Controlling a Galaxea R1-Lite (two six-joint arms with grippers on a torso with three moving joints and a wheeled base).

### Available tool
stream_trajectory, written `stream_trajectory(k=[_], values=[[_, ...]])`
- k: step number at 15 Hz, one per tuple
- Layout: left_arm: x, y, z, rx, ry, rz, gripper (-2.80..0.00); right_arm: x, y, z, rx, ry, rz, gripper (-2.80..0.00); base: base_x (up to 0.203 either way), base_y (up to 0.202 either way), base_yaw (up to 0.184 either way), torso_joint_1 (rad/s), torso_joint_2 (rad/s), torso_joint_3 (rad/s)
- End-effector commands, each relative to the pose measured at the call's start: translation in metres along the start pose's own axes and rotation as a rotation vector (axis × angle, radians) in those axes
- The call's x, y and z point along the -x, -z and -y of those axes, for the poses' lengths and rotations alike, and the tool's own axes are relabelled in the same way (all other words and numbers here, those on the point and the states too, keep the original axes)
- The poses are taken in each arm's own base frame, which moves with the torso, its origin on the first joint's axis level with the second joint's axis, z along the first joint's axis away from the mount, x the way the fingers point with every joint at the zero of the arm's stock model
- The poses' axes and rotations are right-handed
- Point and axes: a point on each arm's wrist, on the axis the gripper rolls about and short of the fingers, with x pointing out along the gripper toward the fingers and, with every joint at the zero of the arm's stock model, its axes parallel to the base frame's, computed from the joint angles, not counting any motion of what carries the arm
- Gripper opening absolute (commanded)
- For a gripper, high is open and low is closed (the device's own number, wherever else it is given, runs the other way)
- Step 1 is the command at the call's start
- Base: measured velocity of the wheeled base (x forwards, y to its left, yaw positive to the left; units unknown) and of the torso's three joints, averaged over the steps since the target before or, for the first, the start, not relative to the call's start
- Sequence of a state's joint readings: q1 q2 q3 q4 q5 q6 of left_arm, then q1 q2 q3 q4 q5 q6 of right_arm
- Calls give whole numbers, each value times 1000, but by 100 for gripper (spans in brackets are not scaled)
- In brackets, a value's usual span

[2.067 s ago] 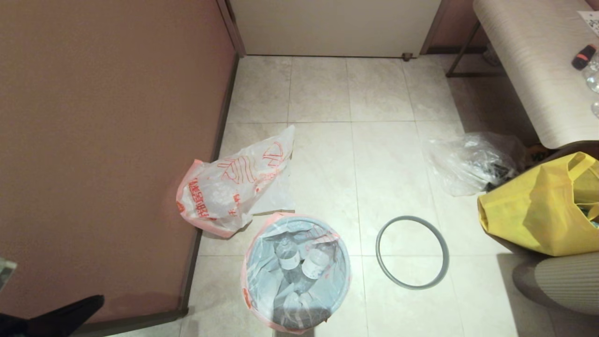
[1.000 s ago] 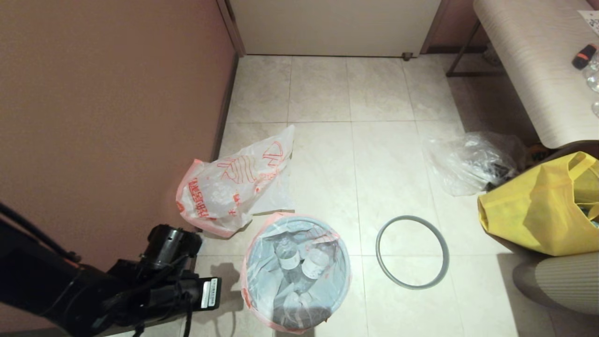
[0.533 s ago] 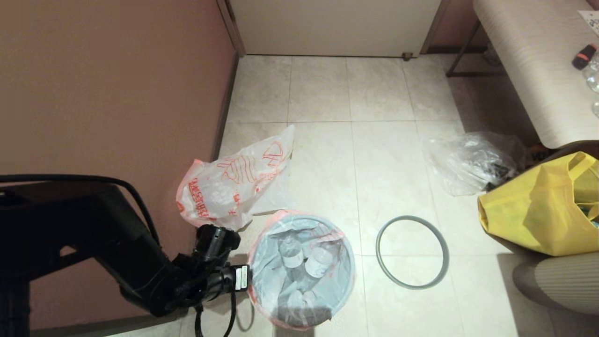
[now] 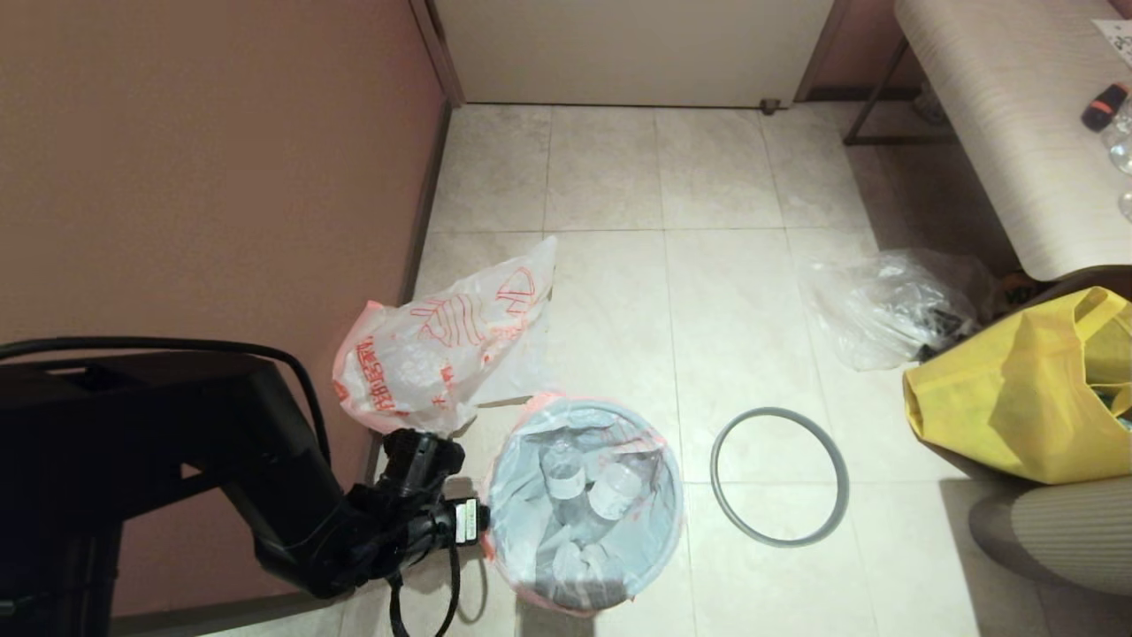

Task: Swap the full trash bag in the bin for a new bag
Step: Place the trash bag on the floor

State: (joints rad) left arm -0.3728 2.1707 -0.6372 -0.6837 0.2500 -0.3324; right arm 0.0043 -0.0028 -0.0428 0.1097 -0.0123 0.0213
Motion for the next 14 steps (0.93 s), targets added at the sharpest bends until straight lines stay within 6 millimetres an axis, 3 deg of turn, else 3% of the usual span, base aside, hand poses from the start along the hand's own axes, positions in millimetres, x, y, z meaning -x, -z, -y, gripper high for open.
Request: stream_trajectory(k=[1,5,7,8,14], values=[[-7,0,2,20,15,48,0,0,0,0,0,0,-3,-280,0,0,0,0,0,0],[-33,25,1,10,-19,50,0,0,0,0,0,0,-3,-280,0,0,0,0,0,0],[-36,30,-1,5,-23,51,0,0,0,0,0,0,-3,-280,0,0,0,0,0,0],[-36,30,-1,2,-24,51,-280,0,0,0,0,0,-3,-280,0,0,0,0,0,0],[-35,31,-1,-19,-27,50,-280,0,0,0,0,0,-3,-280,0,0,0,0,0,0]])
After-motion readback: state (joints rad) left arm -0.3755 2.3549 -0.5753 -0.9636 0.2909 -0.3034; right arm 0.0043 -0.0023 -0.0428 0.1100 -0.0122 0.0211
